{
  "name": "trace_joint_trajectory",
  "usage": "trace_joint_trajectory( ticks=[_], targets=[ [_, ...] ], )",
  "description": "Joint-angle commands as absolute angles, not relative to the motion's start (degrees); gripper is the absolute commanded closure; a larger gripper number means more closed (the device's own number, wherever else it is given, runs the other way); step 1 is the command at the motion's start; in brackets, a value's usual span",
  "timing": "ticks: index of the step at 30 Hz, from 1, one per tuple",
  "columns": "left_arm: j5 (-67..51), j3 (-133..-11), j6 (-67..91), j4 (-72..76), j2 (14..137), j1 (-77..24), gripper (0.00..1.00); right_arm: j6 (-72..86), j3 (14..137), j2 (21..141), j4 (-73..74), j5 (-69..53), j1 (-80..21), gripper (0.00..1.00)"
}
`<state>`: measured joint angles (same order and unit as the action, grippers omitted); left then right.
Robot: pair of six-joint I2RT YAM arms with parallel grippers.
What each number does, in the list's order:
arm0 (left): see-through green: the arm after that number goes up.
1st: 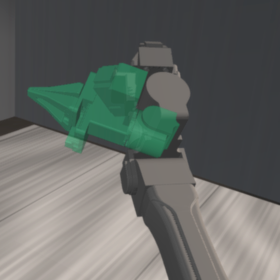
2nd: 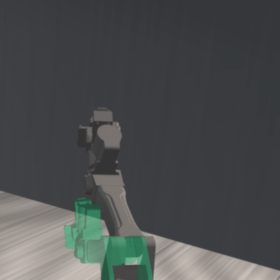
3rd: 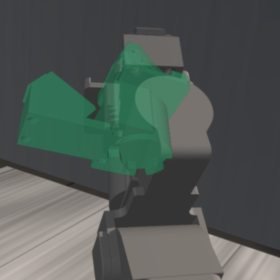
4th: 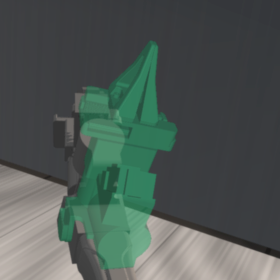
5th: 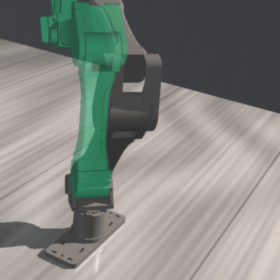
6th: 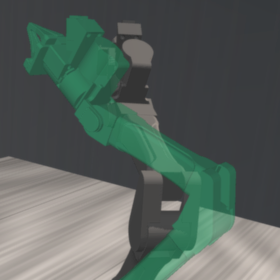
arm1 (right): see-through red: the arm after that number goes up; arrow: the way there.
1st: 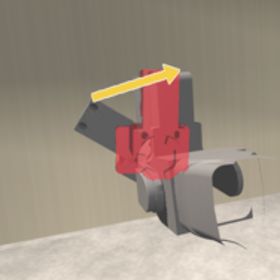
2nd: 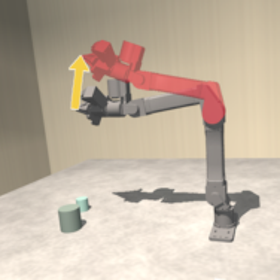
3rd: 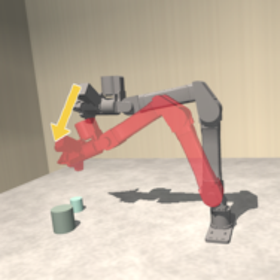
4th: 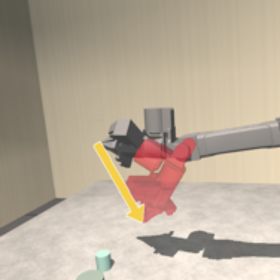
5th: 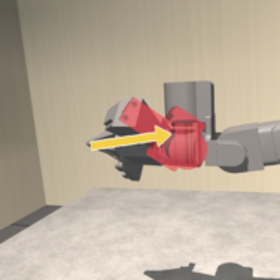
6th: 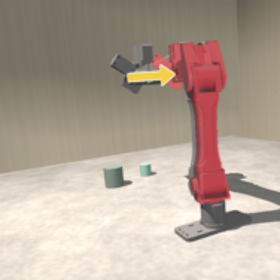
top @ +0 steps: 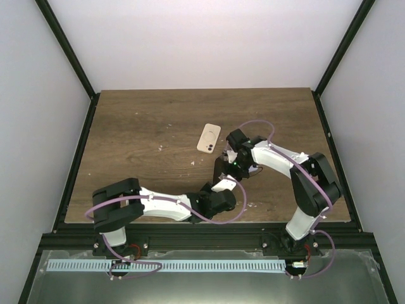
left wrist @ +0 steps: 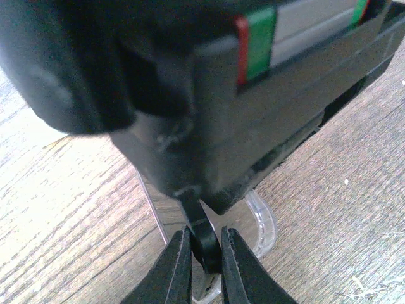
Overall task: Take the phone out of the phone case
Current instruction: Remove the phone case from the phone.
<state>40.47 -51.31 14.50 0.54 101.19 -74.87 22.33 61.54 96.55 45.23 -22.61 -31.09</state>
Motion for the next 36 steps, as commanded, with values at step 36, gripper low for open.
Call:
trace_joint_trajectory(
  ticks=[36],
  targets=[
    [39.03,-40.06,14.24,6.66,90.33,-69.34,1.00,17.45,57.18,90.26,43.44,-14.72,-29.77,0.99]
  ],
)
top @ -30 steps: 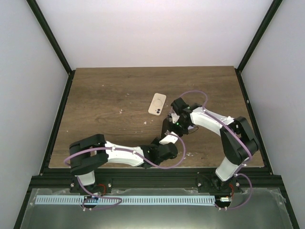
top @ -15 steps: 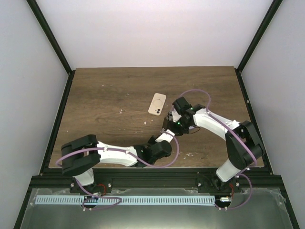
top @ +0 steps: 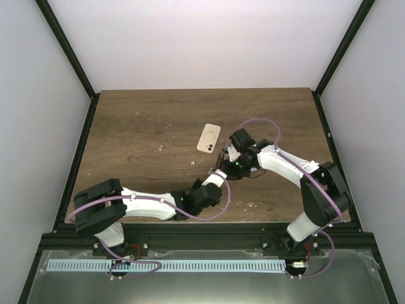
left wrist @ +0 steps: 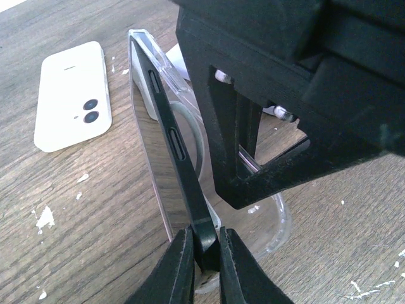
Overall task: Take the phone out of the phone case
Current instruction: Remove the phone case from the phone.
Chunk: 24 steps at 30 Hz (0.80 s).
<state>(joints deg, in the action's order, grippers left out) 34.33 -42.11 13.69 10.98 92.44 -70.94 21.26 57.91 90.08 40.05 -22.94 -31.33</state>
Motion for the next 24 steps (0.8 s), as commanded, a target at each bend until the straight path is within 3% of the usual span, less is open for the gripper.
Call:
trace_joint_trajectory(
  ticks=[1,24],
  targets=[
    [38.86,-40.08,14.33,6.68,90.27,-69.32,1.00,17.52,57.13,90.22,43.42,-14.57,-29.79,0.99],
    [34.89,-37.52,13.63,7.71,81.06,-68.68,1.00,17.34,56.98,90.44,42.32,-6.67,-29.50,0.99]
  ],
)
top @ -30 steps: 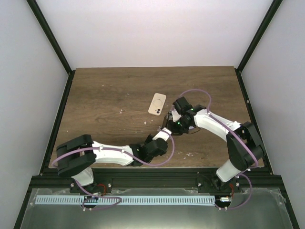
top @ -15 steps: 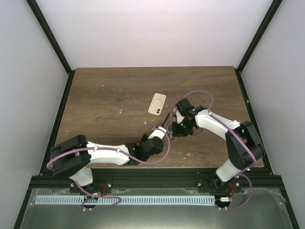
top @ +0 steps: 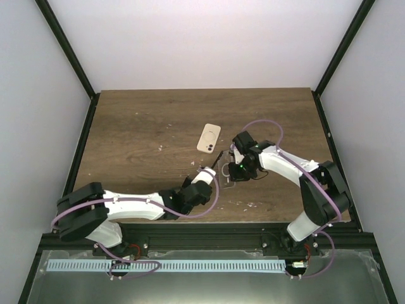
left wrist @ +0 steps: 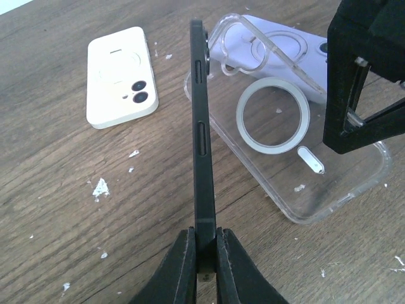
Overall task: Take the phone out of the phone case
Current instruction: Remove the phone case from the phone.
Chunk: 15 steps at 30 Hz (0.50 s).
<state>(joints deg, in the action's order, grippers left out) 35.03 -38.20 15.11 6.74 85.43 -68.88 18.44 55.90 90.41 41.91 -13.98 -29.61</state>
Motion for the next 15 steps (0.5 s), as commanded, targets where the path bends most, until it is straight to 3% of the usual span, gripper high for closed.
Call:
trace_joint_trajectory(
  ticks=[1,9,15],
  targets=[
    [34.40,-37.30,12.99,7.76,79.78,-68.83,1.00,17.33,57.34,90.44,42.42,-6.23,-29.26,0.99],
    [34.99,-35.88,11.31,3.22,71.48,-70.49,1.00,11.75,61.51,89.85,41.35,-2.32,-24.96,0.99],
    [37.58,-33.88,10.85,2.16,68.55,-71.31,1.00,0.95,58.73,80.67,36.66,-3.95,-16.52,0.99]
  ],
)
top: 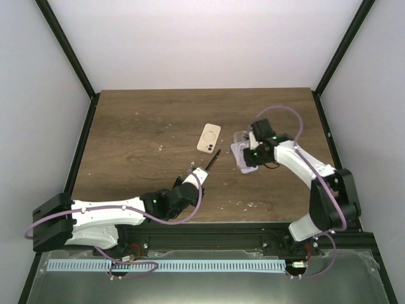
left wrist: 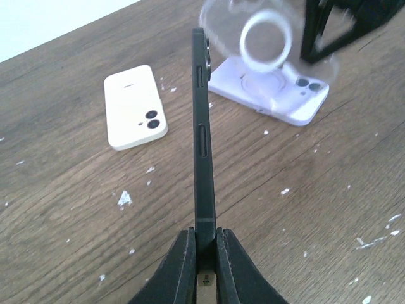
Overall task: Take the phone out of the phone case
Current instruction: Remove the phone case from the phone, then place the phone case at the center of the board.
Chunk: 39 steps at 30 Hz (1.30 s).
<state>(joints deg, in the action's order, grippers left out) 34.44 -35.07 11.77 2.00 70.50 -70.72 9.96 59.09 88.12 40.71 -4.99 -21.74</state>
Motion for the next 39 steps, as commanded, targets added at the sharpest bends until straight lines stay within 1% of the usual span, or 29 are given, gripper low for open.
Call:
trace_joint_trajectory(
  ticks=[1,4,7,10,12,16,18,26,28,30,32,33,35,39],
  targets=[
    [37.95,-33.65,10.89,2.12,68.12,-71.36,1.00,-2.46,58.34,79.25,35.82,-5.26,-14.68,0.99],
    [38.56,-33.25,10.89,2.18,67.32,-71.67,1.00,-11.70,59.03,77.55,35.04,-8.13,-8.55,0.99],
    [38.50,-33.09,10.99,2.57,67.04,-72.16,1.00,-20.94,61.92,80.35,36.34,-13.72,-2.05,0.99],
    [38.39,-33.41,10.47,3.23,67.84,-72.62,1.00,-28.06,66.98,87.56,41.24,-16.29,2.99,0.99],
    [38.54,-33.90,9.89,3.70,68.79,-72.97,1.00,-31.08,73.03,94.20,46.26,-19.85,6.57,0.99],
    [39.32,-35.88,8.52,3.13,70.64,-73.94,1.00,-31.28,81.87,103.96,53.27,-26.98,14.04,0.99],
    [39.55,-36.31,8.15,3.20,71.17,-74.17,1.00,-31.31,84.41,106.83,55.04,-27.89,15.30,0.99],
    [39.96,-36.23,8.90,3.86,73.03,-74.27,1.00,-32.87,89.69,114.82,57.70,-23.82,15.64,0.99],
    [40.56,-36.44,9.02,3.82,73.78,-74.27,1.00,-32.50,90.43,115.79,57.05,-22.35,15.69,0.91],
    [41.01,-36.65,9.17,3.55,74.16,-74.26,1.00,-30.90,90.57,115.61,55.05,-20.43,16.07,0.80],
    [40.94,-36.60,9.31,3.33,73.97,-74.31,1.00,-29.62,90.40,114.54,53.41,-20.95,16.57,0.69],
    [40.88,-36.50,9.39,3.11,73.74,-74.27,1.00,-28.93,90.24,113.81,53.05,-21.20,16.54,0.64],
    [40.94,-36.41,9.57,2.28,73.08,-74.27,1.00,-28.29,89.07,111.44,52.59,-23.29,16.53,0.63],
    [41.79,-35.28,10.27,0.90,70.97,-74.31,1.00,-28.75,84.40,105.72,51.38,-29.83,14.83,0.62]
  ],
)
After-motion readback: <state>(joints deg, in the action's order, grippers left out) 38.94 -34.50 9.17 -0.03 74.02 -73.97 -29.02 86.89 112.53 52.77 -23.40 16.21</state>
